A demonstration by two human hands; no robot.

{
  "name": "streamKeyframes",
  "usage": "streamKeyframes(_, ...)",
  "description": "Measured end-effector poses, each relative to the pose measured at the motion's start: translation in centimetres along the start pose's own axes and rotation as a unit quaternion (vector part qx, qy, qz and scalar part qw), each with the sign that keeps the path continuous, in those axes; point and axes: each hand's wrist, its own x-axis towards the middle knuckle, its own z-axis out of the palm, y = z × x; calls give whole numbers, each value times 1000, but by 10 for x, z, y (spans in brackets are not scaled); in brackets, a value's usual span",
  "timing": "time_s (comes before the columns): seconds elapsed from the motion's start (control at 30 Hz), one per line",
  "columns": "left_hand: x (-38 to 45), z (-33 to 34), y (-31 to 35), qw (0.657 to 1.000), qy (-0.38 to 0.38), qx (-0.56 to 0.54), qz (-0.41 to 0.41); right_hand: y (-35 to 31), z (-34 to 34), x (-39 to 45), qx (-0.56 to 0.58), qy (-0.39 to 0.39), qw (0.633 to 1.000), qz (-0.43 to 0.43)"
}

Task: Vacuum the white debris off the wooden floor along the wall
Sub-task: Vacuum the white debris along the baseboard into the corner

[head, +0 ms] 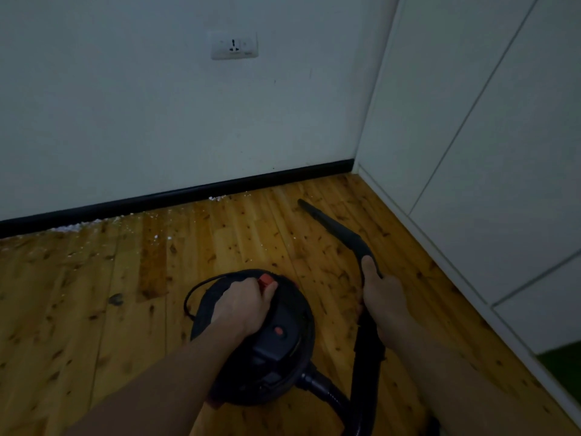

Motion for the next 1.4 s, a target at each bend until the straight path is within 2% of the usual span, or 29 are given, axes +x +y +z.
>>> streamKeyframes(0.33,-14,10,4,1000,-5,5,0,7,-18,-10,15,36,999,26)
streamKeyframes(0.7,-28,11,6,1000,-19,13,-18,-2,-19,-32,-21,11,1000,2)
streamKeyframes(1.0,-63,18,-3,999,-25,26,-1,7,-25,-95,-38,-36,999,-7)
streamKeyframes(1.4,-117,15,-18,996,-65,54,0,31,-53,-171,-71,-32,997,0)
